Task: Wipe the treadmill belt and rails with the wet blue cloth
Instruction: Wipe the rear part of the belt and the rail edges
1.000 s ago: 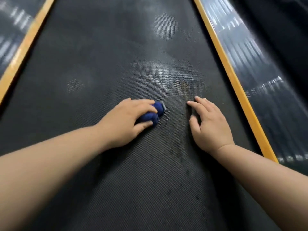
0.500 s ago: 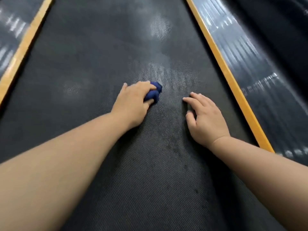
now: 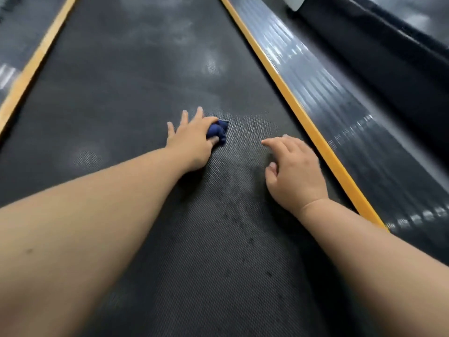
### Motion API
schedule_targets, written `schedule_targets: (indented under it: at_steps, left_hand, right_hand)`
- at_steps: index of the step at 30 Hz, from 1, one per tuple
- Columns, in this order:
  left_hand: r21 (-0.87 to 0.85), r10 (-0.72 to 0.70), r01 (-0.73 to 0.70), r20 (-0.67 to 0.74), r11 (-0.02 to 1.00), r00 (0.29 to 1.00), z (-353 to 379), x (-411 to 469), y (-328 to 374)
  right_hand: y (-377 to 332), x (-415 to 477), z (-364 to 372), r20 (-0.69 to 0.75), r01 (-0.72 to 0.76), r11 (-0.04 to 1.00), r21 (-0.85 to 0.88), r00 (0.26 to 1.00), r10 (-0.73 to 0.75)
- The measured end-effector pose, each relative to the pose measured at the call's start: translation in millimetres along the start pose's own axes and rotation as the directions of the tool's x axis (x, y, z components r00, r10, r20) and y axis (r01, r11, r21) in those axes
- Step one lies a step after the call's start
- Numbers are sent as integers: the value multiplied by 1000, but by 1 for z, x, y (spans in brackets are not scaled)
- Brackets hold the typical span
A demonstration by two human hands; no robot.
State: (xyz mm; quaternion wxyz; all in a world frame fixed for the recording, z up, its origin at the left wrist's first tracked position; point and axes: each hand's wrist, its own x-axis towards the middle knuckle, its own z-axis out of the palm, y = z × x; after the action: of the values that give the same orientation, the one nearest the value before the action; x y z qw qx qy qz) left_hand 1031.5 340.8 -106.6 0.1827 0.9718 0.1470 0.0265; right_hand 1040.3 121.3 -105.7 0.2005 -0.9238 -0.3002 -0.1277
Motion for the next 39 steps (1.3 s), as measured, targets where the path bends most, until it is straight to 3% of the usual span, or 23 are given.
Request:
schedule_targets:
  at_steps: [2, 5, 10, 13, 15, 18, 20, 23, 26, 30, 33, 36, 39]
  left_hand:
    - [6, 18, -18, -34, 1000, 999, 3, -11, 8]
    - [-80, 167, -164, 21, 983, 986, 6, -54, 19]
    - [-90, 443, -434, 179, 896, 878, 13, -113, 31]
    - [-47, 364, -364, 230, 930, 902, 4, -78, 28]
    - [23, 231, -238, 174, 971, 957, 2, -39, 31]
    - [98, 113, -120, 75, 988, 991, 11, -7, 44]
    - [16, 116, -117, 43, 993, 992, 18, -14, 53]
    - [-82, 244, -242, 17, 967, 970, 24, -60, 57]
    - [-152, 394, -378, 92, 913, 914, 24, -100, 60]
    - [-69, 507, -505, 219, 860, 834, 14, -88, 53]
    - [157, 392, -414, 155, 896, 907, 9, -36, 50]
    - [459, 340, -301, -4, 836, 940, 7, -3, 48]
    - [382, 261, -215, -72, 899, 963, 17, -5, 55]
  right_hand:
    - [25, -10, -19, -39, -62, 992, -114, 998, 58]
    - [53, -30, -45, 31, -217, 964, -154, 974, 224]
    - [56, -47, -52, 74, -301, 947, -113, 948, 310]
    - [47, -60, -41, 78, -164, 972, -165, 981, 179]
    - [41, -67, -30, 86, -68, 989, -133, 993, 79]
    - [40, -69, -23, 86, -70, 993, -96, 993, 79]
    - [41, -68, -24, 72, -78, 990, -120, 994, 87]
    - [38, -69, -23, 60, -87, 987, -138, 994, 96]
    - [36, -69, -25, 56, -117, 982, -149, 990, 127]
    - [31, -73, -27, 23, -136, 977, -163, 990, 141]
    - [33, -73, -27, 28, -140, 979, -150, 989, 145]
    - [32, -72, -28, 9, -145, 979, -143, 989, 148]
    - [33, -72, -28, -22, -158, 978, -135, 987, 157]
